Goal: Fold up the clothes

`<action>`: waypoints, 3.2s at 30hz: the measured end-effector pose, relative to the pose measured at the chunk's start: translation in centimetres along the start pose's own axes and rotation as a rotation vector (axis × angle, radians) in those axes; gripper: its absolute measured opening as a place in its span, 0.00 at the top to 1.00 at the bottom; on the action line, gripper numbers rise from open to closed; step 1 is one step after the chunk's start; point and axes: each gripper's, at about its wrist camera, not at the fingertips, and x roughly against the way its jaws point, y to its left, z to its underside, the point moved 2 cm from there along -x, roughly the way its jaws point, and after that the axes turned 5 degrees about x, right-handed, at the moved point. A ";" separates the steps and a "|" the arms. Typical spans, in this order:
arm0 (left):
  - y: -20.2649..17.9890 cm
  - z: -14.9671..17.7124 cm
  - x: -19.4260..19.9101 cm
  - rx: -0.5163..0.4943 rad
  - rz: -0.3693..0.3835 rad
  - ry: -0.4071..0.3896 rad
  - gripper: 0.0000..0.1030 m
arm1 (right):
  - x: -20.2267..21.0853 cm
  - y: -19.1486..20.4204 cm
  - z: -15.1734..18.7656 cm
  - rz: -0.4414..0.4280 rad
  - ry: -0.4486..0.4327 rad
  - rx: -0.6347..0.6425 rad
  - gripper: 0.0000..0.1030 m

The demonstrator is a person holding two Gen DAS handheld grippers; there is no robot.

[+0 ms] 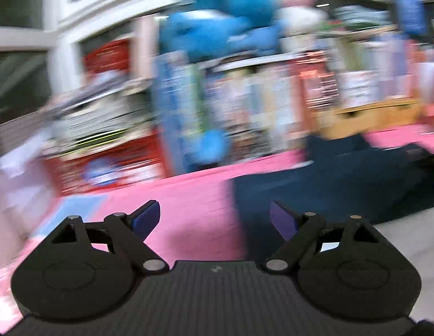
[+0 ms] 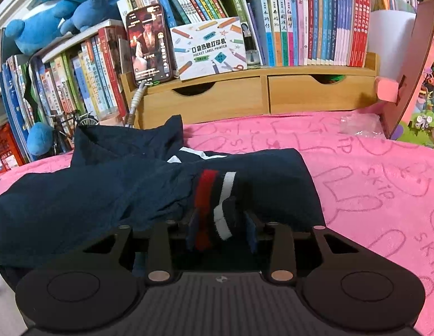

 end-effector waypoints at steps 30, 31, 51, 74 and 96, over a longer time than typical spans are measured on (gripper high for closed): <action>6.5 0.0 0.2 0.123 -0.035 0.032 0.00 | -0.7 0.5 0.0 -0.019 0.038 0.042 0.28; 6.2 -0.8 0.0 0.152 -0.004 0.014 0.00 | -0.7 0.6 0.0 -0.015 0.040 0.048 0.28; 5.2 4.9 -8.1 0.007 -0.203 0.271 0.00 | -1.2 1.1 -0.1 -0.002 0.065 0.074 0.05; -1.2 2.7 -11.0 -0.051 -0.075 0.147 0.00 | 6.4 -3.3 -2.7 0.078 -0.060 -0.064 0.10; -2.2 3.3 -11.6 -0.072 0.030 0.199 0.00 | 1.2 7.5 -0.5 0.091 0.038 0.464 0.01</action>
